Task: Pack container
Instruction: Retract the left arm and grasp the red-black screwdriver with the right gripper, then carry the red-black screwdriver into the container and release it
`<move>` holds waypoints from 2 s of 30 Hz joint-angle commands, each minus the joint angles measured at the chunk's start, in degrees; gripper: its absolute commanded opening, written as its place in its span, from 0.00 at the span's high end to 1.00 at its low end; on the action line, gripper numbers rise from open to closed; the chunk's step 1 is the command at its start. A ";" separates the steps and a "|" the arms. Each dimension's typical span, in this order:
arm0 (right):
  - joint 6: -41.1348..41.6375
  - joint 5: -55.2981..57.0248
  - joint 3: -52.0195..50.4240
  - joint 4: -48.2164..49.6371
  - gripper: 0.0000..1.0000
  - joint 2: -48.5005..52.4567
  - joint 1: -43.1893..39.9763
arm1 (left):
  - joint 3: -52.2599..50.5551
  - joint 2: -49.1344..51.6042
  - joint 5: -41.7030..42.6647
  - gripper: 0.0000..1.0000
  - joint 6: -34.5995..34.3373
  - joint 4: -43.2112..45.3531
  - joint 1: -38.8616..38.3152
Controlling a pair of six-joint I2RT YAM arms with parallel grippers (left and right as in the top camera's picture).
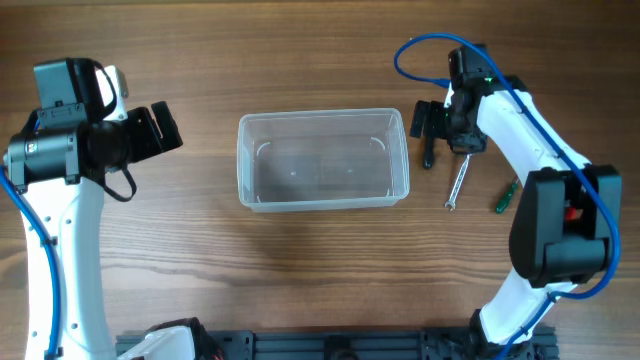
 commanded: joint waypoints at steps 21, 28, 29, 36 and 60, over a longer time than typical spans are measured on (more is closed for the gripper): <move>-4.72 3.10 -0.37 -2.51 0.30 7.96 0.09 | 0.59 0.24 0.92 0.00 -0.50 0.00 0.26; -4.70 2.89 -0.37 -3.28 0.73 7.96 0.09 | 0.59 0.24 0.92 0.00 -0.50 0.00 0.26; -4.72 2.89 -0.37 -3.30 0.74 7.96 0.09 | 0.59 0.24 0.92 0.00 -0.50 0.00 0.26; -4.70 2.89 -0.37 -3.28 0.85 7.96 0.09 | 0.59 0.24 0.92 0.00 -0.50 0.00 0.26; -31.23 -5.44 10.10 -6.27 0.96 -19.61 7.04 | 0.59 0.24 0.92 0.00 -0.50 0.00 0.26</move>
